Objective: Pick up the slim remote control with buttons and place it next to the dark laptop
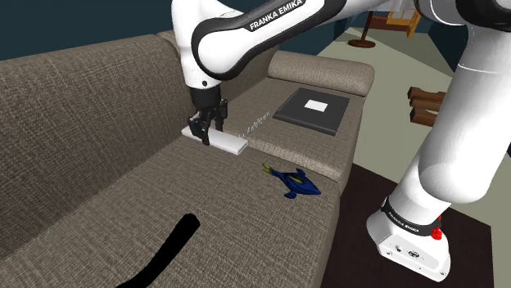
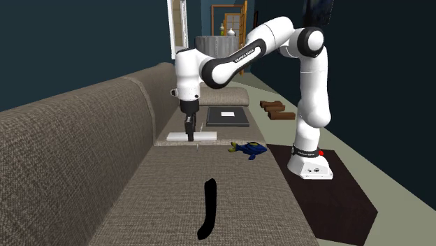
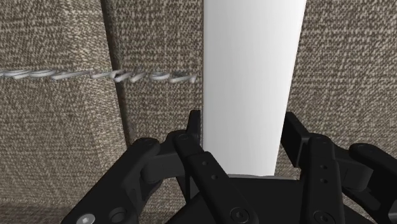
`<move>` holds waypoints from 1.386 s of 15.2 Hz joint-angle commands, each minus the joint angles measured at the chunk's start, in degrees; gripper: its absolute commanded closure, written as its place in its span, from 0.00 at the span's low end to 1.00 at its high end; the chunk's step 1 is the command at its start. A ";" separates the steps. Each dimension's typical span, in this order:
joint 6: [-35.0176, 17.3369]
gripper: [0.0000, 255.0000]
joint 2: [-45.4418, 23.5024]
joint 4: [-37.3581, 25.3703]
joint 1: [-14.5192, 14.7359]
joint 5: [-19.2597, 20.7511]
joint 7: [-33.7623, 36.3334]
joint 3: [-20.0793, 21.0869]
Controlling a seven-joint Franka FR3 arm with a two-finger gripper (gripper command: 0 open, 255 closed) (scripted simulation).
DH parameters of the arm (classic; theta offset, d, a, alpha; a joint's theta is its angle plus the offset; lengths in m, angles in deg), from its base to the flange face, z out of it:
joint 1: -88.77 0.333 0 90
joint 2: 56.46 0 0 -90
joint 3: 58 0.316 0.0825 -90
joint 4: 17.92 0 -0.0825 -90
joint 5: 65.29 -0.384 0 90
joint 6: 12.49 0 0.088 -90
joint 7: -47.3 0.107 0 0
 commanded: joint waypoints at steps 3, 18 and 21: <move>-2.31 1.00 6.67 8.13 -3.44 -3.30 -6.54 -1.87; -4.42 1.00 22.08 24.98 -12.19 -7.34 -29.76 -14.00; -6.07 1.00 21.92 26.49 -12.70 -7.14 -30.94 -14.74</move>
